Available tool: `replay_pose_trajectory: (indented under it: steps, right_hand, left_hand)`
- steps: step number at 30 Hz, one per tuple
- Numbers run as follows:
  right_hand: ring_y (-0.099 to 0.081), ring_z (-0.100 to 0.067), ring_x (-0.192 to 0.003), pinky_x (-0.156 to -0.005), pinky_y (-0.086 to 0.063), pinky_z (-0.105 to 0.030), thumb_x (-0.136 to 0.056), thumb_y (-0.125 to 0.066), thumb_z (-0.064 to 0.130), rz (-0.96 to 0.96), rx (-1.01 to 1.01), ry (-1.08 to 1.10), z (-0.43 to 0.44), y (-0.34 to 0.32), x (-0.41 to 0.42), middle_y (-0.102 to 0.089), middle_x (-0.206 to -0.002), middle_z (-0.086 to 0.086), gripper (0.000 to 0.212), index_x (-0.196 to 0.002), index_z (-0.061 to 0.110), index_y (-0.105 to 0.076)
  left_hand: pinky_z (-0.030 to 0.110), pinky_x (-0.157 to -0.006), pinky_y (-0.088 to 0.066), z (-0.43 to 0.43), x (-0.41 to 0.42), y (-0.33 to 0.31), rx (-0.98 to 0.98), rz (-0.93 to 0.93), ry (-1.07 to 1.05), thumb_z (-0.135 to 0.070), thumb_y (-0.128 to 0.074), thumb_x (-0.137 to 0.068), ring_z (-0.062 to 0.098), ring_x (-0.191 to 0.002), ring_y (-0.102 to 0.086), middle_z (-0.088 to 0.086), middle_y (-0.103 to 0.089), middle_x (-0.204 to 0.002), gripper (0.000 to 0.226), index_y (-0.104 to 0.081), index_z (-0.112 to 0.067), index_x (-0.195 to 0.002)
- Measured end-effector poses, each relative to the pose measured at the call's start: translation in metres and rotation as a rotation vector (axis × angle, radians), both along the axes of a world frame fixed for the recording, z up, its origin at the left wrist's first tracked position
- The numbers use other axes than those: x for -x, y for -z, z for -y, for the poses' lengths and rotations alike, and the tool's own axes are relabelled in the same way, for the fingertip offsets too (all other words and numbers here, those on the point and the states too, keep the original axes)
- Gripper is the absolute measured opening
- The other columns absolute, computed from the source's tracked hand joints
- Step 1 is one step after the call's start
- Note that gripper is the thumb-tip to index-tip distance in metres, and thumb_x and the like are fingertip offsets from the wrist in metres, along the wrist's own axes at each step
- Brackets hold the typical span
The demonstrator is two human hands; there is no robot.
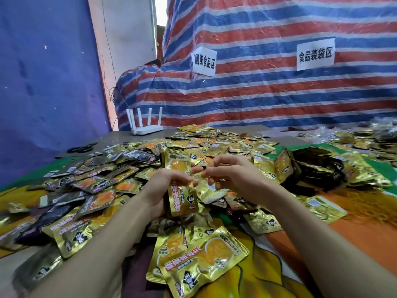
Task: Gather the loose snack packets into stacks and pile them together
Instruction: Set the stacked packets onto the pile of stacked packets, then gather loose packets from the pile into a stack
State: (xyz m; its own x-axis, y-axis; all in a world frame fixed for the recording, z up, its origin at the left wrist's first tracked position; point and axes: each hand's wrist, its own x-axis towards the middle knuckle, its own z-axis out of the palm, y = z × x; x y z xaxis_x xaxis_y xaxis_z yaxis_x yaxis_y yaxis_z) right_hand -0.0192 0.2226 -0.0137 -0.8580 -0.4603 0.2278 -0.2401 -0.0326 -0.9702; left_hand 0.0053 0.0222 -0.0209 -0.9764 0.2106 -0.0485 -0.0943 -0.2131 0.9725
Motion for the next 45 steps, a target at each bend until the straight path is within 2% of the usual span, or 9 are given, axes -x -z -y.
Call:
replay_pose_trajectory:
  steps: [6,8,16,26,32,35,37,39,45]
  right_hand:
    - [-0.060,-0.037,-0.083,-0.061,-0.051,-0.023,-0.092,-0.066,-0.001,-0.002,-0.076,0.024,0.003,0.001,-0.002,-0.076,-0.102,-0.016,0.016,-0.078,0.008,-0.066]
    - [-0.060,-0.022,-0.075,-0.061,-0.051,-0.022,-0.094,-0.065,-0.001,-0.006,-0.085,0.027,0.003,0.001,-0.002,-0.077,-0.105,-0.012,0.017,-0.080,0.008,-0.067]
    - [-0.056,-0.010,-0.059,-0.054,-0.049,-0.022,-0.082,-0.082,0.018,-0.146,-0.160,0.253,0.007,0.005,-0.002,-0.072,-0.070,-0.006,0.012,-0.079,0.007,-0.078]
    - [-0.059,-0.013,-0.057,-0.055,-0.051,-0.022,-0.086,-0.077,0.005,-0.036,-0.070,0.337,0.002,0.005,0.004,-0.067,-0.069,-0.007,0.006,-0.084,-0.001,-0.077]
    - [-0.065,-0.020,-0.089,-0.098,-0.044,-0.038,-0.075,-0.063,0.019,0.169,0.313,-0.127,0.003,-0.005,-0.006,-0.070,-0.084,-0.006,0.013,-0.069,0.013,-0.073]
    - [-0.062,-0.022,-0.073,-0.086,-0.057,-0.036,-0.077,-0.054,0.014,0.197,0.572,-0.243,0.005,-0.005,-0.010,-0.058,-0.068,-0.003,0.017,-0.070,0.011,-0.069]
    - [-0.056,-0.016,-0.058,-0.072,-0.060,-0.034,-0.079,-0.050,0.005,0.222,0.671,-0.242,0.008,-0.004,-0.011,-0.050,-0.063,-0.001,0.031,-0.101,0.004,-0.071]
    - [-0.054,-0.012,-0.050,-0.061,-0.059,-0.031,-0.083,-0.055,-0.001,0.196,0.615,-0.187,0.011,-0.004,-0.010,-0.061,-0.070,-0.002,0.045,-0.127,0.008,-0.065]
    - [-0.076,-0.028,-0.081,-0.058,-0.061,-0.035,-0.093,-0.065,-0.004,0.000,0.241,0.143,0.021,0.005,-0.012,-0.077,-0.104,-0.012,0.048,-0.127,0.030,-0.065]
  left_hand:
    - [0.028,-0.056,-0.059,0.000,-0.001,0.000,0.071,0.002,0.037,-0.005,-0.065,-0.068,0.019,-0.059,-0.069,0.011,-0.074,-0.074,0.021,-0.083,-0.014,-0.075]
    - [0.029,-0.057,-0.059,0.000,-0.001,0.000,0.080,-0.002,0.035,-0.004,-0.066,-0.068,0.020,-0.060,-0.070,0.013,-0.075,-0.075,0.019,-0.082,-0.010,-0.076]
    - [0.030,-0.050,-0.056,-0.001,0.000,0.000,0.069,0.006,0.030,0.002,-0.065,-0.073,0.022,-0.059,-0.071,0.017,-0.075,-0.082,0.027,-0.071,0.000,-0.099]
    - [0.037,-0.070,-0.057,0.003,0.002,0.000,-0.153,0.029,0.155,0.007,-0.067,-0.063,0.023,-0.074,-0.065,0.011,-0.069,-0.093,0.047,-0.065,-0.001,-0.110]
    - [0.037,-0.073,-0.053,0.006,0.002,-0.003,-0.426,0.012,0.290,0.004,-0.054,-0.071,0.020,-0.072,-0.057,0.004,-0.055,-0.086,0.040,-0.051,-0.006,-0.110]
    - [0.035,-0.073,-0.053,0.003,0.002,-0.001,-0.411,0.031,0.308,0.008,-0.049,-0.073,0.019,-0.070,-0.056,0.004,-0.055,-0.084,0.037,-0.052,-0.006,-0.107]
    - [0.035,-0.071,-0.054,0.001,0.002,0.000,-0.410,0.051,0.289,0.004,-0.049,-0.075,0.019,-0.069,-0.057,0.005,-0.057,-0.082,0.031,-0.054,-0.004,-0.105]
    - [0.035,-0.071,-0.055,0.000,0.001,-0.001,-0.396,0.054,0.266,0.003,-0.051,-0.077,0.020,-0.068,-0.060,0.007,-0.060,-0.083,0.029,-0.058,-0.002,-0.105]
    - [0.041,-0.068,-0.057,-0.009,0.001,-0.005,-0.180,0.122,-0.099,-0.003,-0.054,-0.088,0.032,-0.071,-0.067,0.018,-0.068,-0.093,0.025,-0.076,-0.004,-0.101]
